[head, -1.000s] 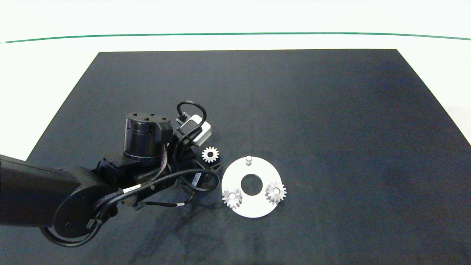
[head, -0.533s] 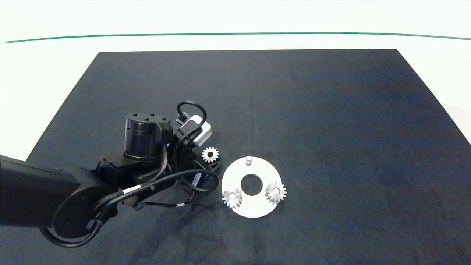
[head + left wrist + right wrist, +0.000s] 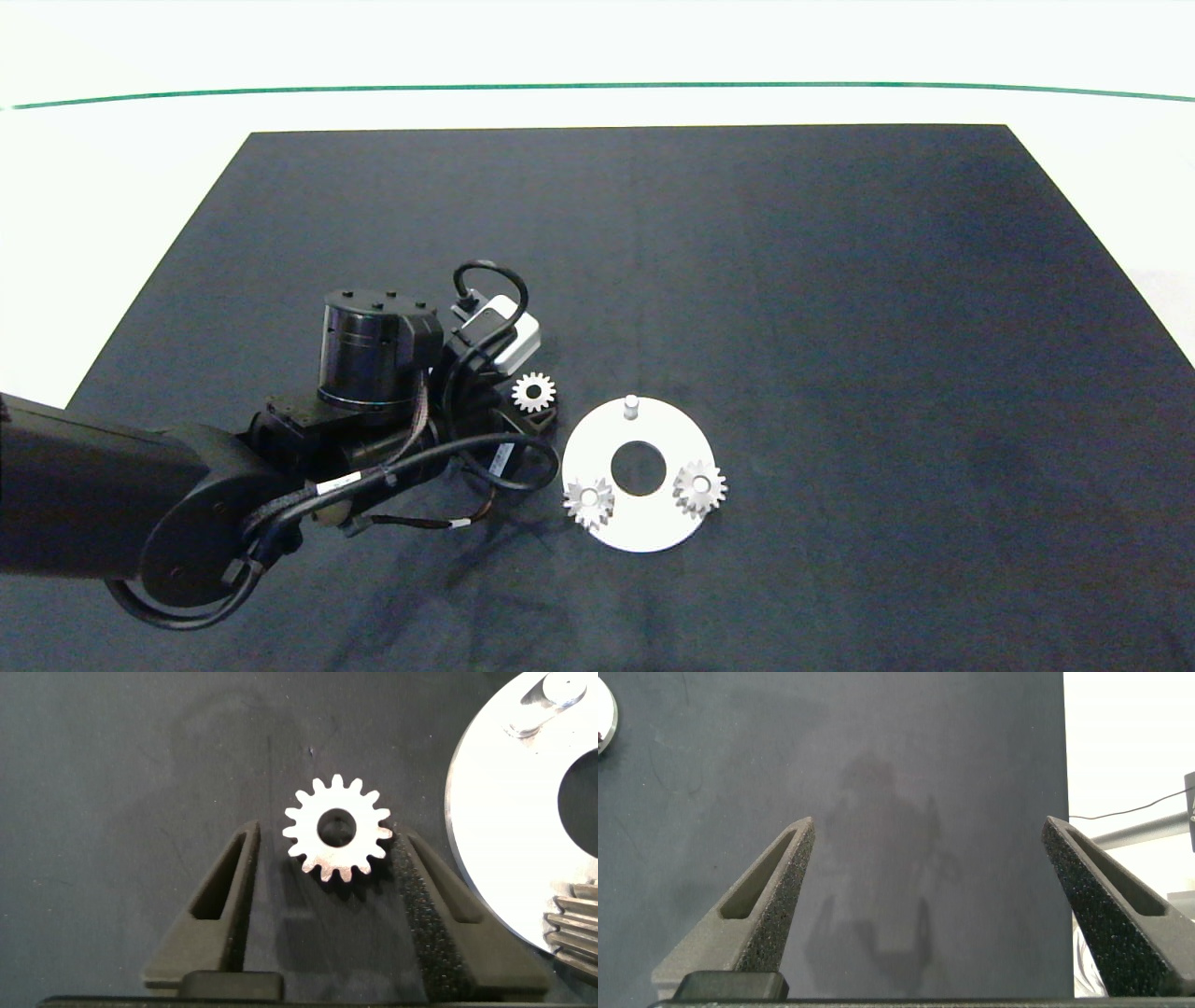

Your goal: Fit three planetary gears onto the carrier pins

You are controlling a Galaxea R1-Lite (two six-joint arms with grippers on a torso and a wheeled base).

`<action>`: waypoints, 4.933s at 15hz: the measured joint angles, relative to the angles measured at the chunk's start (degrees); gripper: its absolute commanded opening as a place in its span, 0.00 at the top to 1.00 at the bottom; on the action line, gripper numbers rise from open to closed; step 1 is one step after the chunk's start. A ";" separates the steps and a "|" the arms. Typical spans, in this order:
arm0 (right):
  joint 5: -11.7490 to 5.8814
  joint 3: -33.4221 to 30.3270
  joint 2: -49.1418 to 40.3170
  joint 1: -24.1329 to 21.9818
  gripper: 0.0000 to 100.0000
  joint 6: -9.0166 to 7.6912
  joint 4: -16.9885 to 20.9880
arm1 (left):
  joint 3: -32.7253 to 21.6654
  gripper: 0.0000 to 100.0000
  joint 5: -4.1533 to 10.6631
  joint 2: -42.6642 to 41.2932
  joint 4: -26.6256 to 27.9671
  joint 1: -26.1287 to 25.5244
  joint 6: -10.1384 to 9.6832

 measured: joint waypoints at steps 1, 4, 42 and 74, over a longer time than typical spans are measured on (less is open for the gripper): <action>-0.02 0.01 -0.09 0.00 0.00 0.00 0.02 | 0.00 0.51 -0.02 0.09 0.01 -0.02 0.00; -0.02 0.04 -0.23 -0.09 0.00 0.00 0.00 | -0.04 0.57 -0.02 0.33 0.01 -0.39 0.00; -0.17 -0.11 -1.74 -0.37 0.00 -0.09 -0.11 | 0.51 0.99 0.04 -0.79 -1.10 -1.46 0.28; -0.17 -0.57 -1.55 -0.28 0.00 -0.09 -0.05 | 0.18 0.15 -2.52 2.82 -5.06 1.82 2.15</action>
